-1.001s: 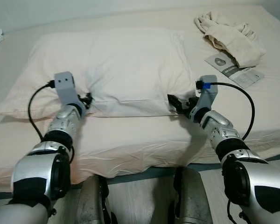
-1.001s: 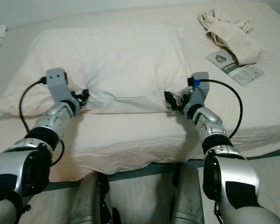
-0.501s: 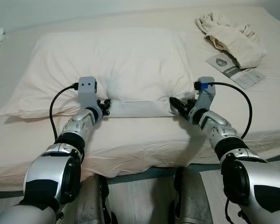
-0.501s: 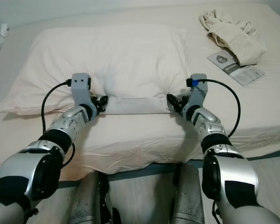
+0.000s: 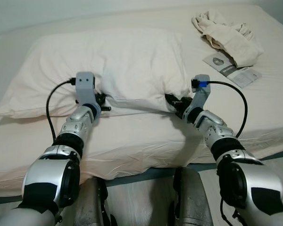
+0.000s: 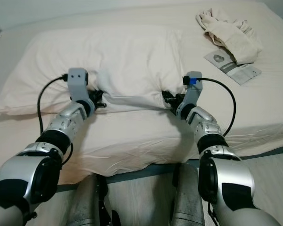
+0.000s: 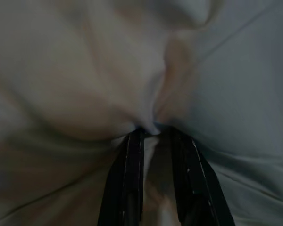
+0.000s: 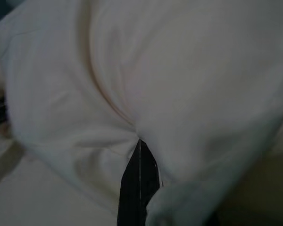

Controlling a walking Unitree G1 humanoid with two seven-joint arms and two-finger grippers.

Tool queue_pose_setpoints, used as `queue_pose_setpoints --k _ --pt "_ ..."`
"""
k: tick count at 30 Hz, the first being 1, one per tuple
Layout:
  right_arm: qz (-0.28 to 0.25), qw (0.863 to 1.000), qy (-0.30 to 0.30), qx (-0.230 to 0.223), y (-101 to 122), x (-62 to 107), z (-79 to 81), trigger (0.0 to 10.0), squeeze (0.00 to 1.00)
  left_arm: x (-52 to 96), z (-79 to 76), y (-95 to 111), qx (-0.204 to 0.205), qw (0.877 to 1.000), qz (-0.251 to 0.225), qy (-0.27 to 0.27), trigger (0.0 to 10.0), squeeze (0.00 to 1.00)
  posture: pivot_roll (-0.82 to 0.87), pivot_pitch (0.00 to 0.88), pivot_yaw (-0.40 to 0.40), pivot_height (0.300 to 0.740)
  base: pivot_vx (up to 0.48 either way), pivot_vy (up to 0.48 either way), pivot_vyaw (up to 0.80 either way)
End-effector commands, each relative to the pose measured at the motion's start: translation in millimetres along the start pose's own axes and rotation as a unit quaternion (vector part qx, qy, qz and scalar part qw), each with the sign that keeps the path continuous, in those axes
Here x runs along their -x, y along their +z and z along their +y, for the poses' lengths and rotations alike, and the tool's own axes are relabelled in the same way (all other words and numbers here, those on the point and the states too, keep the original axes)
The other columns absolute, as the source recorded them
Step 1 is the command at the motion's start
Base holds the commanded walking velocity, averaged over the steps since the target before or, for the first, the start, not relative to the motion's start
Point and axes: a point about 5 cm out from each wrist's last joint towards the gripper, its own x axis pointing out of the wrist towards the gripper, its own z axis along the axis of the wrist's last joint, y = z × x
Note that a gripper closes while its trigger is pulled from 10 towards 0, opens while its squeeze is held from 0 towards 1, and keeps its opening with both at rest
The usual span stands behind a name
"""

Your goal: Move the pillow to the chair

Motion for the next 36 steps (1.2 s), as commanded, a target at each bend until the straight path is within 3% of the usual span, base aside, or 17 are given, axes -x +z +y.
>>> queue_pose_setpoints --k 1,8,14,17,18,19,20,22,24,25,26,33,34,36 --pt "0.039 0.998 0.054 -0.021 -26.3 1.2 11.7 0.0 0.0 4.3 13.1 4.0 -0.004 1.0 -0.021 0.012 10.0 0.0 0.06 0.312 0.034 0.536 0.0 0.0 0.0" --pt "0.087 0.982 0.167 -0.023 -59.1 30.6 33.2 0.0 0.0 9.6 35.7 13.6 0.01 0.998 -0.036 0.05 10.0 0.0 0.06 0.31 0.033 0.536 0.0 0.0 0.0" --pt "0.117 0.957 0.259 -0.048 -73.2 70.2 68.4 0.0 0.0 17.7 51.9 -2.2 0.022 0.998 0.018 0.05 10.0 0.0 0.05 0.311 0.043 0.536 0.0 0.0 0.0" --pt "0.121 0.954 0.269 -0.051 -73.5 75.0 71.4 0.0 0.0 19.0 51.8 -4.2 0.016 0.999 0.021 0.037 10.0 0.0 0.05 0.314 0.044 0.536 0.0 0.0 0.0" --pt "0.125 0.953 0.271 -0.051 -73.6 78.5 72.2 0.0 0.0 19.7 48.2 -5.6 0.011 1.0 0.022 0.011 10.0 0.06 0.05 0.315 0.043 0.536 0.0 0.0 0.0" --pt "0.125 0.955 0.264 -0.048 -73.1 79.6 70.0 0.0 0.0 20.2 41.3 -8.1 -0.001 0.999 0.029 -0.03 10.0 0.83 0.05 0.314 0.042 0.536 0.0 0.0 0.0" --pt "0.124 0.957 0.257 -0.047 -72.4 79.8 67.6 0.0 0.0 20.8 34.6 -10.0 -0.009 0.997 0.034 -0.067 10.0 1.0 0.05 0.313 0.042 0.536 0.0 0.0 0.0" --pt "0.124 0.957 0.257 -0.047 -72.4 79.8 67.6 0.0 0.0 20.8 34.6 -10.0 -0.009 0.997 0.034 -0.067 10.0 1.0 0.05 0.313 0.042 0.536 0.0 0.0 0.0" --pt "0.122 0.961 0.243 -0.046 -67.1 81.1 64.7 0.0 0.0 24.9 15.8 -12.9 -0.018 0.985 0.038 -0.166 10.0 1.0 0.06 0.314 0.04 0.536 0.0 0.0 0.0" --pt "0.12 0.964 0.232 -0.04 -60.6 81.9 61.9 0.0 0.0 30.0 0.7 -14.1 -0.012 0.97 0.042 -0.238 10.0 1.0 0.06 0.313 0.041 0.536 0.0 0.0 0.0" --pt "0.119 0.965 0.229 -0.038 -58.1 81.5 60.3 0.0 0.0 31.6 -3.0 -13.8 -0.012 0.966 0.04 -0.256 10.0 1.0 0.06 0.312 0.04 0.536 0.0 0.0 0.0" --pt "0.125 0.968 0.216 -0.034 -52.0 86.2 54.5 0.0 0.0 31.2 4.1 -9.3 0.011 0.972 0.031 -0.233 10.0 1.0 0.06 0.313 0.039 0.536 0.0 0.0 0.0" --pt "0.129 0.968 0.213 -0.033 -52.1 89.6 51.3 0.0 0.0 30.4 11.4 -5.8 0.036 0.975 0.023 -0.216 10.0 0.0 0.06 0.314 0.039 0.536 0.0 0.0 0.0" --pt "0.142 0.968 0.206 -0.033 -52.2 99.8 42.9 0.0 0.0 31.1 29.2 -1.5 0.051 0.983 0.017 -0.176 10.0 0.0 0.06 0.314 0.039 0.536 0.0 0.0 0.0"
